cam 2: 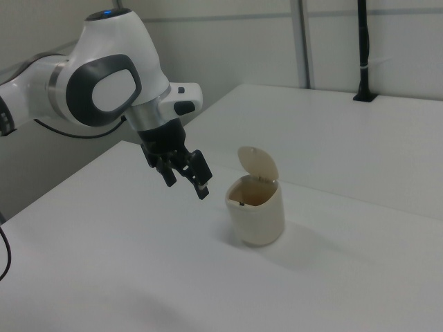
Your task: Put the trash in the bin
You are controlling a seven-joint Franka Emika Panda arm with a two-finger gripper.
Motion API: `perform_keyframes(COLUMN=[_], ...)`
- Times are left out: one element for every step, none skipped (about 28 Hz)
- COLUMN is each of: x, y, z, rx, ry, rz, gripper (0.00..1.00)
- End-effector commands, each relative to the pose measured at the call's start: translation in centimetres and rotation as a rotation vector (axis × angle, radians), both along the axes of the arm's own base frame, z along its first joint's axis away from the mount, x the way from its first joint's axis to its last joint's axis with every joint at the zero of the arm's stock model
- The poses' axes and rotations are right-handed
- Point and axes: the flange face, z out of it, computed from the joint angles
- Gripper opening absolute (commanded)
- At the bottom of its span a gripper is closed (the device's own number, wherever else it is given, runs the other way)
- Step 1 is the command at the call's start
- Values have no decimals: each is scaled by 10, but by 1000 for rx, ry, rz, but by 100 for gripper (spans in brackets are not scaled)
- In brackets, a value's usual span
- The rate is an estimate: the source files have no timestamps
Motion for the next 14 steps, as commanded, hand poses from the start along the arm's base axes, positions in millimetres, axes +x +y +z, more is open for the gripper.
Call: perform_keyframes(x=[1,1,1,1,1,1,1,1,1,1,1,1,1,1], y=[-2,-2,-2,-2,-2,-2,-2,-2,-2,-2,-2,-2,-2,-2], z=[6,7,7,8,8,8,8,8,8,8,9,10,10,10], rx=[19,19,19,19,19,19,19,19,19,19,19,19,19,19], ry=[-2,-3,-3,-6,-5,-5,-5,-5,-5,-5,-8,-9,-11,-9], rz=[-13,-13,-13,-13,-13,-13,-13,-13,-13,-15,-15,-15,-15,-15], gripper=[100,100,100,100,100,100,100,100,100,100,100,100,100,100])
